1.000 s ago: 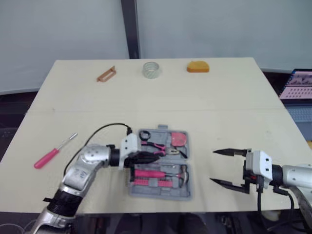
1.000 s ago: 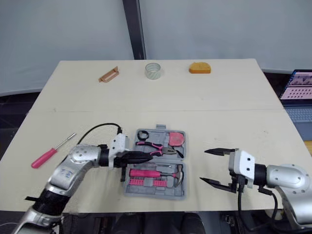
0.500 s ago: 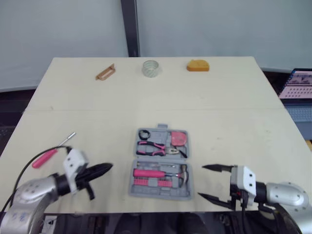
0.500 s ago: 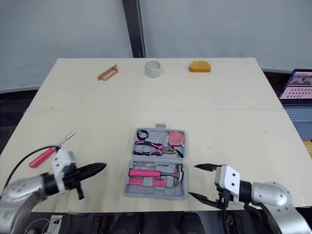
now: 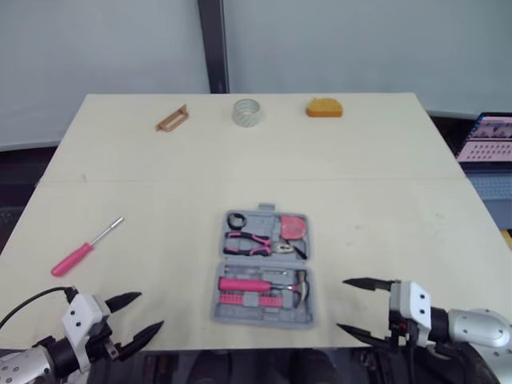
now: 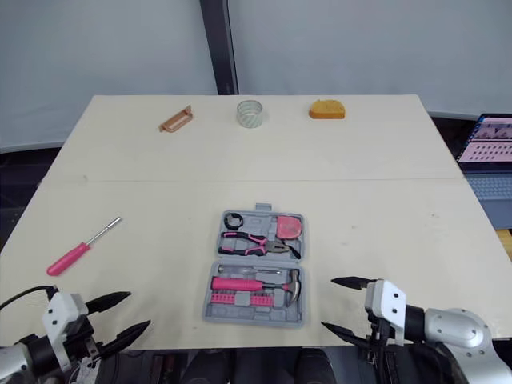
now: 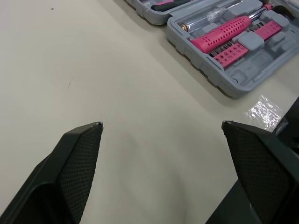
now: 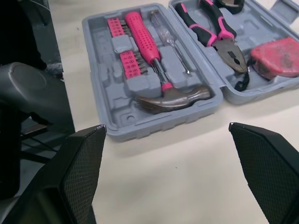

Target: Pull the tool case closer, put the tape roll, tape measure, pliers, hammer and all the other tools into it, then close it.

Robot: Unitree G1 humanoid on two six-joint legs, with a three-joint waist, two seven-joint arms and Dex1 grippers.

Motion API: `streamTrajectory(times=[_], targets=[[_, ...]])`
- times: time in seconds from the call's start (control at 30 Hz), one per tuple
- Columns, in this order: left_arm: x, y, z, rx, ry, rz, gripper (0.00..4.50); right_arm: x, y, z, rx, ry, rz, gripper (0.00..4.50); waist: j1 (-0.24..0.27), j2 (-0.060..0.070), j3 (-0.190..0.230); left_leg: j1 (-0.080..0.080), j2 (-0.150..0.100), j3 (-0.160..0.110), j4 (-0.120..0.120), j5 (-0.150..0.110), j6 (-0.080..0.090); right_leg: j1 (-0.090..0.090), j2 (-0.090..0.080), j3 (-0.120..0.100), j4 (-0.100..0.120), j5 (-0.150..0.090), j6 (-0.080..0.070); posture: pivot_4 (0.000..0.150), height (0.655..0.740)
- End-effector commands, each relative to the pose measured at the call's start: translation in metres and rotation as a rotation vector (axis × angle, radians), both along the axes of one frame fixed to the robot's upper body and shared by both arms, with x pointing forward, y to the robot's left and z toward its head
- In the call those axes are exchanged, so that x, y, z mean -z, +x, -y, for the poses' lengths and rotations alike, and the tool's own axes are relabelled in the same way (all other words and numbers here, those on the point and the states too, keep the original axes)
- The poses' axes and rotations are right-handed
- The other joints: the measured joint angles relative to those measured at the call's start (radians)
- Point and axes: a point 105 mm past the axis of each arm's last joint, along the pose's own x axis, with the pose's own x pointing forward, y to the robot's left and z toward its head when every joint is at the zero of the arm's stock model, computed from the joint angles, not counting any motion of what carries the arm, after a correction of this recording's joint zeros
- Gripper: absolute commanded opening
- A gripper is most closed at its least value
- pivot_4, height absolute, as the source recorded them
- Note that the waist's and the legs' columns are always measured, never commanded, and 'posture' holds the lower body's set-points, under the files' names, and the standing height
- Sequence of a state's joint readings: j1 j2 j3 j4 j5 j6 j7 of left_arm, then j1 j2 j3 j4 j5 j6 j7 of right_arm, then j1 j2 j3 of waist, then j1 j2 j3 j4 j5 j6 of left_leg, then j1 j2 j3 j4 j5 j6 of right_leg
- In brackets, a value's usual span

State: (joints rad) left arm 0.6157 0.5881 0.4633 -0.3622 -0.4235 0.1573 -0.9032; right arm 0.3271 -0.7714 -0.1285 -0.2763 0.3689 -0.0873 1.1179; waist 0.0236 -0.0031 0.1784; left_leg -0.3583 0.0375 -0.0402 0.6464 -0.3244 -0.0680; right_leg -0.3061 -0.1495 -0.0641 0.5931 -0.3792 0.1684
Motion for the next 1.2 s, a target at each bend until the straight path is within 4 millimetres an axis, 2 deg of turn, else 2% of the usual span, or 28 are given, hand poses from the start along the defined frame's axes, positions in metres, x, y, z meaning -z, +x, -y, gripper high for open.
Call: streamTrajectory(times=[0.03, 0.1, 0.17, 0.73, 0.93, 1.03, 1.2], targets=[[-0.021, 0.007, -0.012, -0.118, -0.067, 0.054, 4.45, -0.032, 0.005, 0.001, -0.033, 0.085, 0.092, 4.5, -0.002, 0.0, 0.0, 0.0, 0.0, 0.0, 0.0, 0.0, 0.0, 0.0, 0.0, 0.0, 0.0, 0.0, 0.0, 0.15, 0.74], [-0.023, 0.009, -0.022, -0.165, -0.06, 0.06, 4.45, -0.048, 0.006, -0.004, -0.061, 0.135, 0.115, 4.5, -0.002, 0.001, 0.001, 0.0, 0.0, 0.0, 0.0, 0.0, 0.0, 0.0, 0.0, 0.0, 0.0, 0.0, 0.0, 0.15, 0.74], [-0.024, 0.009, -0.028, -0.188, -0.052, 0.055, 4.45, -0.055, 0.004, -0.009, -0.096, 0.147, 0.118, 4.5, -0.001, 0.001, 0.001, 0.0, 0.0, 0.0, 0.0, 0.0, 0.0, 0.0, 0.0, 0.0, 0.001, 0.0, 0.0, 0.15, 0.74], [-0.025, 0.012, -0.031, -0.186, -0.026, 0.054, 4.45, -0.055, 0.013, -0.011, -0.107, 0.114, 0.124, 4.5, 0.0, -0.001, 0.002, 0.0, 0.0, 0.0, 0.0, -0.001, 0.0, 0.0, 0.0, 0.0, 0.0, 0.0, 0.0, 0.15, 0.74], [-0.041, 0.028, -0.074, -0.255, 0.088, 0.035, 4.45, -0.058, 0.02, -0.012, -0.109, 0.101, 0.131, 4.5, 0.001, -0.001, 0.002, 0.0, 0.001, 0.0, 0.0, 0.0, 0.0, 0.0, 0.0, 0.0, 0.001, 0.0, 0.0, 0.15, 0.74], [-0.053, 0.046, -0.099, -0.289, 0.151, 0.046, 4.45, -0.059, 0.023, -0.013, -0.109, 0.098, 0.136, 4.5, 0.001, -0.001, 0.002, 0.0, 0.001, 0.0, 0.0, 0.0, 0.0, -0.001, 0.0, 0.0, 0.001, 0.0, 0.0, 0.15, 0.74], [-0.058, 0.071, -0.116, -0.237, 0.241, 0.0, 4.45, -0.059, 0.026, -0.016, -0.101, 0.093, 0.143, 4.5, -0.001, -0.001, 0.003, 0.0, 0.0, 0.001, -0.001, 0.0, 0.0, -0.002, 0.0, 0.0, 0.002, 0.0, 0.0, 0.15, 0.74]])
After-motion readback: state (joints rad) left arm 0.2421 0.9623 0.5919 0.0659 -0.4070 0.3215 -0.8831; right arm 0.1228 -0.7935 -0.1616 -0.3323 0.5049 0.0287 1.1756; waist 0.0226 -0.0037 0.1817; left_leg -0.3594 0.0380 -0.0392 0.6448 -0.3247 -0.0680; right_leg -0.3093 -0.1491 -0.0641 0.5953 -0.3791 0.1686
